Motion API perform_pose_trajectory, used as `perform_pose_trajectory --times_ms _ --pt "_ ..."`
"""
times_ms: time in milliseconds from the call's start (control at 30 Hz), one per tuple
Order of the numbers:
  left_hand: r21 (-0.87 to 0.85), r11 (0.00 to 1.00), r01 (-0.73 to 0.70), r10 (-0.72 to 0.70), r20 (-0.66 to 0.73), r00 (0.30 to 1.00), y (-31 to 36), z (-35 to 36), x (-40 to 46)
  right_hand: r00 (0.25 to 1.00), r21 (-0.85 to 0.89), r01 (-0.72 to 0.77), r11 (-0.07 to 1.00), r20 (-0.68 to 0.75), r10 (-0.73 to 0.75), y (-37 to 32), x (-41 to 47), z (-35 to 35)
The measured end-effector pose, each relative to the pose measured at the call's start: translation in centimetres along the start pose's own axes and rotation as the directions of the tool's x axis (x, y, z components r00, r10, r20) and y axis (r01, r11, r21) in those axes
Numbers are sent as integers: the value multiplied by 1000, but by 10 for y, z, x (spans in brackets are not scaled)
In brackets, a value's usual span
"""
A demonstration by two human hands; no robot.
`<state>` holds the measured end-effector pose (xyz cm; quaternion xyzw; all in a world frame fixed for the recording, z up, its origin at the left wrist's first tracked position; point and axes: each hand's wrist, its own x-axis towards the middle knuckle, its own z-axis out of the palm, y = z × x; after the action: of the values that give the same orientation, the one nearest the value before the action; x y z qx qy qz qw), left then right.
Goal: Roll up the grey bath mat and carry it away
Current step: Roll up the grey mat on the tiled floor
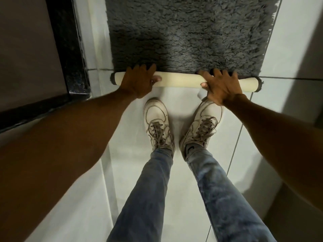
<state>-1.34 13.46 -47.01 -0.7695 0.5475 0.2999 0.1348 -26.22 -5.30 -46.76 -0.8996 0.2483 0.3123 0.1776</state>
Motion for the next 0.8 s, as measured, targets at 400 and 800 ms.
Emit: perform_pose_trajectory --times_ms 400,800 --pt "-104 993 53 -87 -361 928 108 44 1 987 -34 1 999 -158 -7 13 26 -11" --pt "-52 996 68 -83 -399 913 76 6 38 951 26 -47 999 -304 53 -21 38 0"
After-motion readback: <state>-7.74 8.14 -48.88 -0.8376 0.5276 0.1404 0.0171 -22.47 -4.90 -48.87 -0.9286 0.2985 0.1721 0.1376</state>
